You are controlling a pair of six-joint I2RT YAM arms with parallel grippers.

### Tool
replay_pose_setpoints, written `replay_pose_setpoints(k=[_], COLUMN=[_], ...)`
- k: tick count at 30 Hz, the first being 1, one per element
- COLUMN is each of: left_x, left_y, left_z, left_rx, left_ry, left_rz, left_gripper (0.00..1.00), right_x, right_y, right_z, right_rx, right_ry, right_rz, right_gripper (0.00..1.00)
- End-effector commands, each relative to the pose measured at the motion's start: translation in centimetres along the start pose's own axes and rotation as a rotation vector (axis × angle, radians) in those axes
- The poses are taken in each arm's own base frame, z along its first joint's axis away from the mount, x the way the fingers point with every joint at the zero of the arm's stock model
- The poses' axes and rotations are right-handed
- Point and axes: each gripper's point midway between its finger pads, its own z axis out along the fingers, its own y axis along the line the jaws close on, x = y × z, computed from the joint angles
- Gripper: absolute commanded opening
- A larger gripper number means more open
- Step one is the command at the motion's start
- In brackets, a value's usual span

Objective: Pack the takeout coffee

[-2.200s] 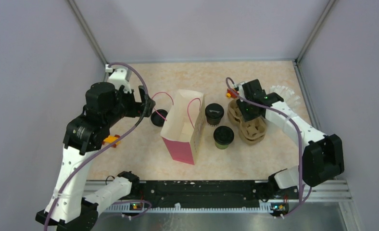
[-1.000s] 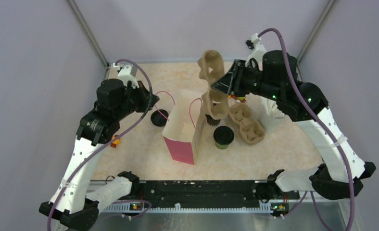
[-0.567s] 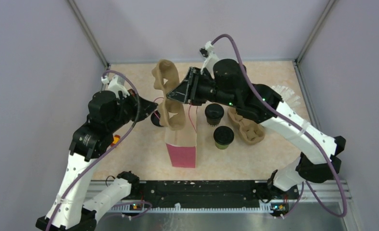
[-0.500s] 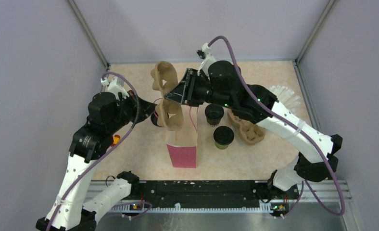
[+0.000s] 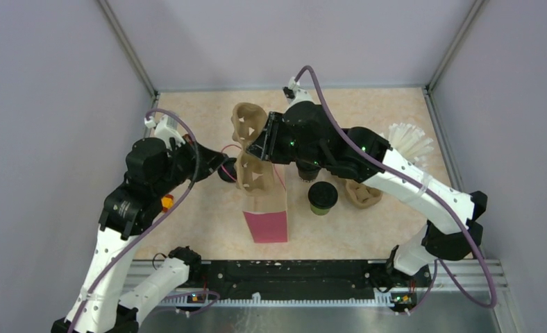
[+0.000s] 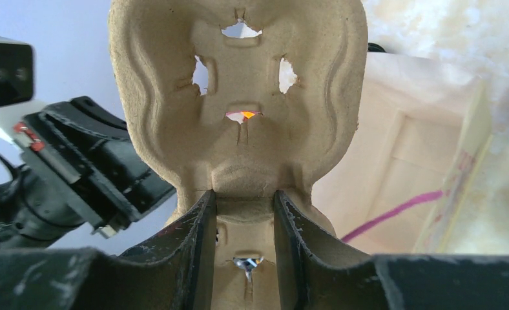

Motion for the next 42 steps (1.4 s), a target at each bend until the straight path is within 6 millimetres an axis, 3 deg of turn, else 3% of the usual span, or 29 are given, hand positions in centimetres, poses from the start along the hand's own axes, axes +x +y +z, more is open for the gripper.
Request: replay_pose_setpoints(k=[1, 9, 21, 36, 42], left_x=[0.0, -0.3, -0.1, 0.0, 0.1], left_y=[-0.4, -0.4, -0.1, -0.3, -0.4], left_z=[-0.4, -0.7, -0.8, -1.0, -1.1], left_rx=[0.03, 0.025, 0.016, 0.031, 0.037], left_ry=[-0.007, -0.018, -0.008, -0.016, -0.012], left_rz=[0.026, 0.058, 0.073, 0.067, 0.066], left_gripper=[0.0, 0.0, 0.0, 0.0, 0.0], right_x=[0.4, 1.9, 3.4, 6.0, 6.0], right_y=[-1.7, -4.5, -6.3, -7.1, -7.6], right_z=[-0.7, -0.4, 0.2, 1.7, 2.7], right_rx=[0.092, 0.263, 0.377, 0.4, 0.428], right_ry=[-0.003, 0.056, 0.088, 0.186, 0.17], right_rz=[-0.043, -0.158, -0.222, -0.275, -0.304], right_gripper=[0.3, 0.3, 0.3, 0.3, 0.3])
